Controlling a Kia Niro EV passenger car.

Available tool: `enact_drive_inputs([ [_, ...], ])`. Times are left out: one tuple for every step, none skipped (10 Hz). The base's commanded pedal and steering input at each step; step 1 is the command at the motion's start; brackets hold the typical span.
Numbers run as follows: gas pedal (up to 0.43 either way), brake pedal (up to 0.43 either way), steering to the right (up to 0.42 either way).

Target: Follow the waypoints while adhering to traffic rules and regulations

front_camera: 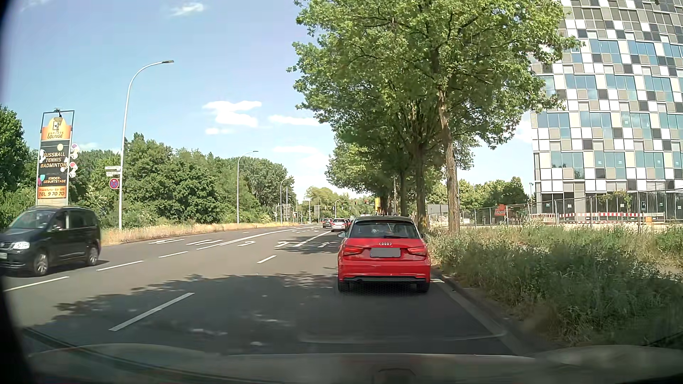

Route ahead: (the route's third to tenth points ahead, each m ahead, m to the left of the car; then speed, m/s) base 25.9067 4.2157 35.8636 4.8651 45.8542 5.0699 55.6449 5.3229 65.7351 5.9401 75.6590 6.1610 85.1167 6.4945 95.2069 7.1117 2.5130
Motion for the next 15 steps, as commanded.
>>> enact_drive_inputs([
  [0.039,0.03,-0.002],
  [0.039,0.037,-0.003],
  [0.039,0.03,-0.003],
  [0.039,0.037,-0.003],
  [0.039,0.03,-0.003],
  [0.039,0.03,-0.003],
  [0.039,0.03,-0.003],
  [0.039,0.03,-0.003],
  [0.039,0.03,-0.003],
  [0.039,0.037,-0.004],
  [0.039,0.03,-0.006],
  [0.039,0.03,-0.011],
  [0.039,0.03,-0.022],
  [0.039,0.03,-0.033],
  [0.039,0.03,-0.043],
])
